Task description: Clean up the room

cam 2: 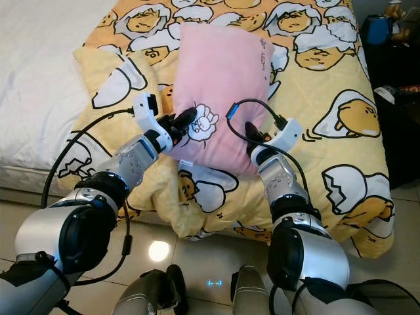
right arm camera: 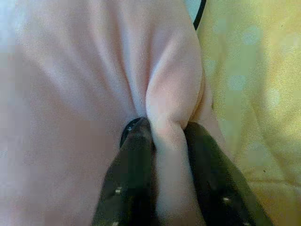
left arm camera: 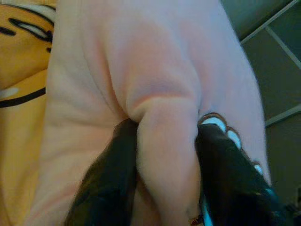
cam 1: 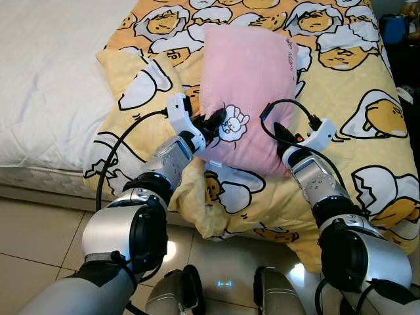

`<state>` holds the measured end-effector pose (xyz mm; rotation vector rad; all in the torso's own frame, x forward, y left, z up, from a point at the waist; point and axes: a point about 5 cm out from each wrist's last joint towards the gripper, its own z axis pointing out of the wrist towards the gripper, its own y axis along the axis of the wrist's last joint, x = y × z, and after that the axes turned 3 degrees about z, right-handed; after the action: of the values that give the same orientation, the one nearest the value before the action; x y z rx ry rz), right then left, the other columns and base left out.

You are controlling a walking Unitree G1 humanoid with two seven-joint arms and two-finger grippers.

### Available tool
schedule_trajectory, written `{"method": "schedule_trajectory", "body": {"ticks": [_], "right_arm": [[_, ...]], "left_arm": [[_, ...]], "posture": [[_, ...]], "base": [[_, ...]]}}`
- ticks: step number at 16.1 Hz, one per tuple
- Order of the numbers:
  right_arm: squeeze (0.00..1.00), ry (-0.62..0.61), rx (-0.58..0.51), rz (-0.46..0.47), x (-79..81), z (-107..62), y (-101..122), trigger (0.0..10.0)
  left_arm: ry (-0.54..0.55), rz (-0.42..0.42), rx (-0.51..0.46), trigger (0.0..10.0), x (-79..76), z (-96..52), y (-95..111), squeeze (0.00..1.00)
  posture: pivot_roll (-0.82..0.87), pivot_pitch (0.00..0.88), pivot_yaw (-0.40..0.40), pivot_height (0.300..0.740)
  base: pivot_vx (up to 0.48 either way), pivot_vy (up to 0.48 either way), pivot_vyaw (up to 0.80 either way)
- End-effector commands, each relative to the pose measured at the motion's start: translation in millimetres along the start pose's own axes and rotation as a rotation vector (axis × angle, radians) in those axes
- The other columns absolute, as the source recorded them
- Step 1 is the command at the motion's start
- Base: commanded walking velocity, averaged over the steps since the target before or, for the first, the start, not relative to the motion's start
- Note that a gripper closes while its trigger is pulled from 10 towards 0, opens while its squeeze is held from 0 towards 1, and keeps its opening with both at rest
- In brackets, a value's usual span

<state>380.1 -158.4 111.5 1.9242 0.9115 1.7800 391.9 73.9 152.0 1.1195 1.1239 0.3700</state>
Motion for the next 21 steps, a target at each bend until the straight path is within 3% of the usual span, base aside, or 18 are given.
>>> {"method": "schedule_trajectory", "body": {"ticks": [1, 7, 9, 11, 13, 14, 16, 17, 18, 19, 20, 21], "right_arm": [[0.00, 0.011, 0.079, -0.015, 4.3, 0.9, -18, 0.0], [0.00, 0.017, 0.052, -0.054, 2.3, 0.3, -14, 0.0], [0.00, 0.044, 0.038, -0.052, 10.6, 4.2, -7, 0.0], [0.00, 0.030, 0.019, -0.013, 9.8, 5.1, -1, 0.0], [0.00, 0.075, -0.040, -0.032, 21.8, 9.2, 14, 0.0], [0.00, 0.125, -0.090, -0.056, 35.3, 12.4, 28, 0.0], [0.00, 0.206, -0.263, -0.213, 64.0, 12.1, 64, 0.0], [0.00, 0.220, -0.295, -0.244, 68.0, 10.8, 68, 0.0], [0.00, 0.221, -0.374, -0.355, 73.9, 5.3, 77, 0.0], [0.00, 0.169, -0.480, -0.518, 74.6, -5.1, 82, 0.0], [0.00, 0.135, -0.521, -0.571, 71.8, -12.0, 79, 2.6], [0.00, 0.089, -0.553, -0.652, 63.7, -25.8, 60, 10.0]], "left_arm": [[-0.040, 0.007, 0.015, 0.0, -6.3, 2.1, -4, 0.00], [-0.089, 0.100, 0.053, 0.0, -10.0, 2.8, -6, 0.00], [-0.159, 0.187, 0.061, 0.0, -15.2, 3.2, -6, 0.00], [-0.172, 0.162, 0.027, 0.0, -17.8, 4.7, 0, 0.00], [-0.190, 0.172, -0.012, 0.0, -20.4, 6.3, 10, 0.00], [-0.216, 0.203, -0.050, 0.0, -23.5, 7.7, 22, 0.00], [-0.252, 0.362, -0.155, 0.0, -27.2, 6.3, 60, 0.00], [-0.253, 0.382, -0.169, 0.0, -27.1, 5.5, 65, 0.00], [-0.247, 0.439, -0.196, 0.0, -26.2, 3.1, 76, 0.00], [-0.222, 0.504, -0.211, 9.6, -21.9, -1.2, 83, 0.00], [-0.220, 0.533, -0.220, 10.0, -18.2, -5.2, 84, 0.00], [-0.205, 0.554, -0.204, 10.0, -7.3, -12.7, 80, 0.00]], "posture": [[-0.25, 0.144, 0.084, 0.719], [-0.23, 0.087, 0.092, 0.719], [-0.23, 0.041, 0.093, 0.719], [-0.23, 0.008, 0.096, 0.719], [-0.23, 0.000, 0.100, 0.719], [-0.23, 0.000, 0.106, 0.719], [-0.24, 0.000, 0.118, 0.719], [-0.24, 0.000, 0.118, 0.719], [-0.23, 0.000, 0.120, 0.719], [-0.23, 0.000, 0.122, 0.719], [-0.23, 0.000, 0.123, 0.719], [-0.24, 0.000, 0.127, 0.719]], "base": [[0.000, 0.000, 0.00], [0.000, 0.000, 0.00], [0.000, 0.000, 0.00], [0.000, 0.000, 0.00], [0.000, 0.000, 0.00], [0.000, 0.000, 0.00], [0.000, 0.000, 0.00], [0.000, 0.000, 0.00], [0.000, 0.000, 0.00], [0.000, 0.000, 0.00], [0.000, 0.000, 0.00], [0.000, 0.000, 0.00]]}}
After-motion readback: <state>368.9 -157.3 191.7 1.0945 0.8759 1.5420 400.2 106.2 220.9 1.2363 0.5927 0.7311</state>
